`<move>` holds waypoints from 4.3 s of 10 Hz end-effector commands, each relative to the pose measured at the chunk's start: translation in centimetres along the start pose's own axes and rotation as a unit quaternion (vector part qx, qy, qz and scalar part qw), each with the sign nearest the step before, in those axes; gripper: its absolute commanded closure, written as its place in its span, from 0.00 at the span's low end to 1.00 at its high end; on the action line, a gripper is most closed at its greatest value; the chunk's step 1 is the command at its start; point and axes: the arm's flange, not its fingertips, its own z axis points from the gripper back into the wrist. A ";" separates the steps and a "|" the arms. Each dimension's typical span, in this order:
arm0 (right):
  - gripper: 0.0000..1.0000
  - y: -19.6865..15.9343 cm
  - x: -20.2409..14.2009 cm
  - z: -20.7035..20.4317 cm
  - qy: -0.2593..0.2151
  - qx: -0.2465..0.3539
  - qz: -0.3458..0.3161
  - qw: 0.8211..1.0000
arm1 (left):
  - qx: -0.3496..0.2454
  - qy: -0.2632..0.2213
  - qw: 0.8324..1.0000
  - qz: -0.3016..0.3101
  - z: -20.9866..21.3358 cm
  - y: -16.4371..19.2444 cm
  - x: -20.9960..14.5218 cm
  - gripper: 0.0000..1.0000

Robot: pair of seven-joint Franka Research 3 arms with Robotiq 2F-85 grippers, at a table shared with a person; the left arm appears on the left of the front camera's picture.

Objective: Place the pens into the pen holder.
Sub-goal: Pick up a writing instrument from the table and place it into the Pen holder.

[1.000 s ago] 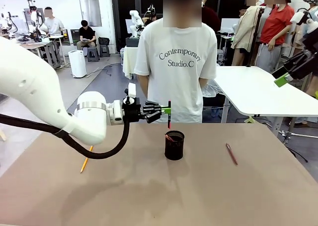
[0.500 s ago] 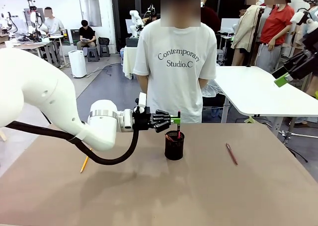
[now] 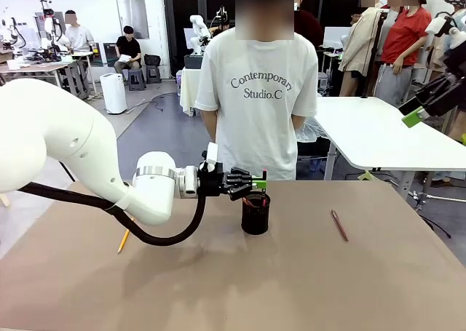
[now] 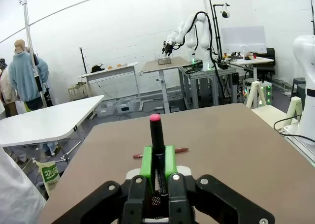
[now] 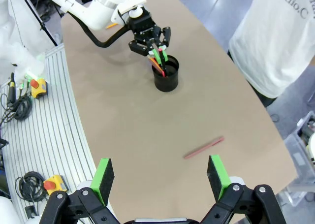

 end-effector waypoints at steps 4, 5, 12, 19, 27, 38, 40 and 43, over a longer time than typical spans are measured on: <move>0.00 0.1 0.2 0.2 0.000 0.000 0.002 1.000 | -0.008 0.004 1.000 -0.018 0.0 0.3 1.0 0.00; 0.00 0.1 0.2 0.2 0.000 0.000 0.002 1.000 | -0.013 0.005 1.000 -0.019 -0.1 0.2 1.3 0.00; 0.00 0.1 0.2 0.2 0.000 0.000 0.002 1.000 | -0.009 0.001 1.000 -0.015 -0.3 0.3 1.3 0.00; 0.00 0.1 0.2 0.2 0.000 0.000 0.002 1.000 | 0.003 0.124 0.992 -0.031 3.5 -2.7 9.1 0.00; 0.00 0.1 0.2 0.2 0.000 0.000 0.002 1.000 | 0.107 0.344 0.932 0.045 11.3 -5.7 21.6 0.00; 0.00 0.1 0.2 0.2 0.000 0.000 0.002 1.000 | 0.348 0.536 0.738 0.217 19.7 -8.6 22.6 0.00; 0.00 0.1 0.2 0.2 0.000 0.000 0.002 1.000 | 0.303 0.589 0.715 0.223 19.9 -9.4 22.3 0.00; 0.00 0.1 0.2 0.2 0.000 0.000 0.002 1.000 | 0.303 0.589 0.715 0.223 19.9 -9.4 22.3 0.00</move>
